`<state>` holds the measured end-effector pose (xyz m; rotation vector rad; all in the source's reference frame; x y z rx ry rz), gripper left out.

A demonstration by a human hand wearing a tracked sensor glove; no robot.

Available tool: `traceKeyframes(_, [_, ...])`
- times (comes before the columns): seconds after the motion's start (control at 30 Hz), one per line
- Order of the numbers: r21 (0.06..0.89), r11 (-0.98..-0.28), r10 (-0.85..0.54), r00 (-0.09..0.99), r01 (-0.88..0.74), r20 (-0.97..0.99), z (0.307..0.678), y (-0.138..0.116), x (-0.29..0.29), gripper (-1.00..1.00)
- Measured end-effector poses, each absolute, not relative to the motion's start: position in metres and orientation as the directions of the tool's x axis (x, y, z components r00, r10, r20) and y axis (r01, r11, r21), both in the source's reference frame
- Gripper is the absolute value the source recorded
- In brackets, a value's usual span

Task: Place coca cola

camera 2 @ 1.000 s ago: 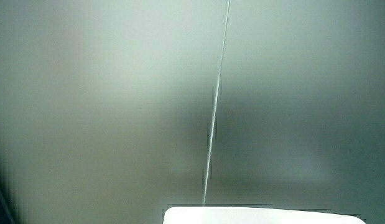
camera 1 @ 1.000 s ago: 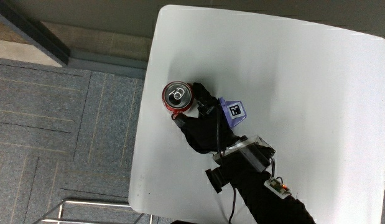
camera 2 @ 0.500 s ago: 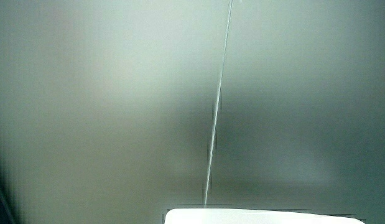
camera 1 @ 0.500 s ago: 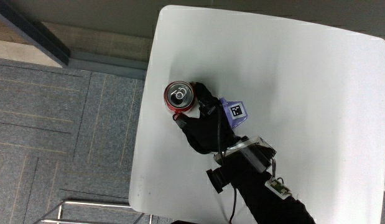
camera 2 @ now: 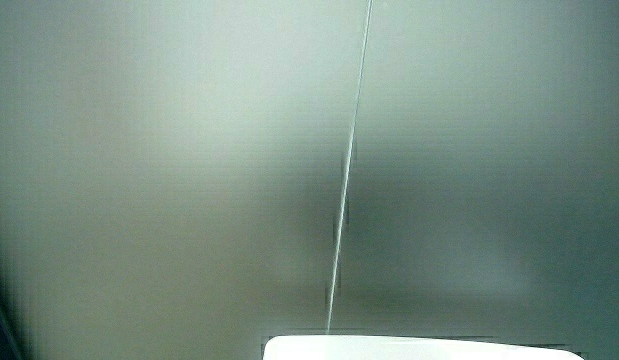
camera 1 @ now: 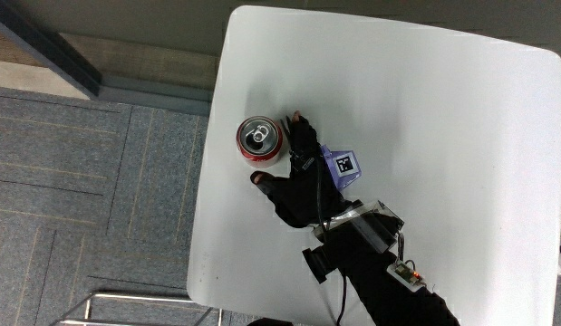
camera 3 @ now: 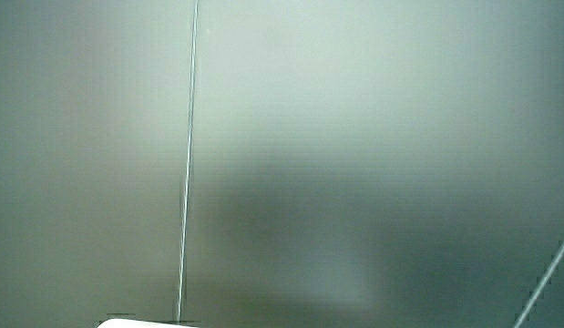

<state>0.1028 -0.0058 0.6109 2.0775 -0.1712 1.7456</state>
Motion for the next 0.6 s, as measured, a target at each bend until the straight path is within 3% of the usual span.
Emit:
traceKeyframes(0.03, [0.266,-0.9,0.19,0.238,-0.345,0.953,0.611,-0.005,0.104,-1.0])
traceKeyframes(0.3, [0.274,-0.888,0.173,0.284,-0.369,0.943,0.609,-0.007,0.104,-1.0])
traceKeyframes(0.37, [0.299,-0.88,0.162,0.358,-0.369,0.92,0.603,-0.007,0.105,-1.0])
traceKeyframes(0.43, [0.265,-0.884,0.103,0.392,-0.386,0.914,0.601,-0.008,0.108,-1.0])
traceKeyframes(0.47, [0.302,-0.874,0.08,0.499,-0.381,0.863,0.592,-0.009,0.108,-1.0])
traceKeyframes(0.5, [0.312,-0.865,0.058,0.539,-0.394,0.841,0.591,-0.009,0.109,-1.0])
traceKeyframes(0.57, [0.296,-0.859,-0.029,0.617,-0.418,0.786,0.595,-0.01,0.113,-1.0])
traceKeyframes(0.6, [0.25,-0.859,-0.104,0.631,-0.446,0.769,0.601,-0.011,0.117,-1.0])
